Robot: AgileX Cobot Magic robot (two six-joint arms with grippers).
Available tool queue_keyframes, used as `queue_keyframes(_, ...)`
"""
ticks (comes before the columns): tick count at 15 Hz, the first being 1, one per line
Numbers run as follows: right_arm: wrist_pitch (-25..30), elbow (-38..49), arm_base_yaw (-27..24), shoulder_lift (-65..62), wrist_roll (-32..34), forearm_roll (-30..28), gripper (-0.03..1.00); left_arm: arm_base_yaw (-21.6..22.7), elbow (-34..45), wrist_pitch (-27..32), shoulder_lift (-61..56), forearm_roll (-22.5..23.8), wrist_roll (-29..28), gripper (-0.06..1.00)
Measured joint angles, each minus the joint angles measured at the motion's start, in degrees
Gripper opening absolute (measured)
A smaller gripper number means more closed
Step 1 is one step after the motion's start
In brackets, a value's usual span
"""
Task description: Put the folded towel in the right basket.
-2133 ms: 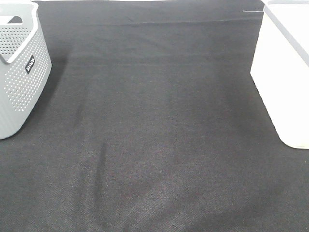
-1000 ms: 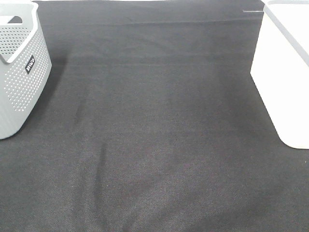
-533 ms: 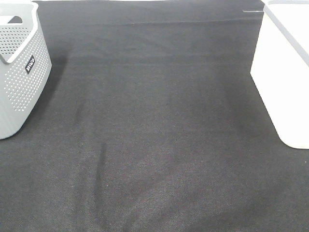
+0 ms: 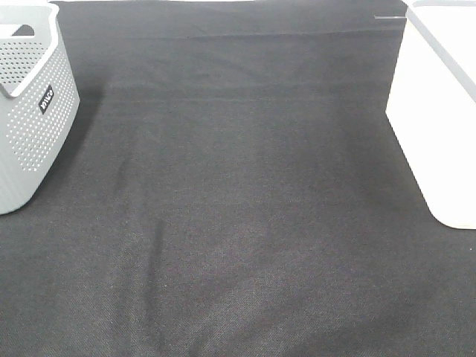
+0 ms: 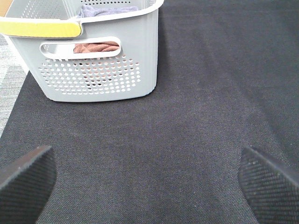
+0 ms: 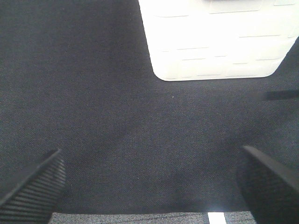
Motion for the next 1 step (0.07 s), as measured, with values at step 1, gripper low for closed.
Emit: queue_keyframes(1, 0.0, 0.0, 0.0, 0.0, 0.0, 0.0, 0.96, 0.0, 0.0, 0.0, 0.0, 0.0, 0.0, 0.99)
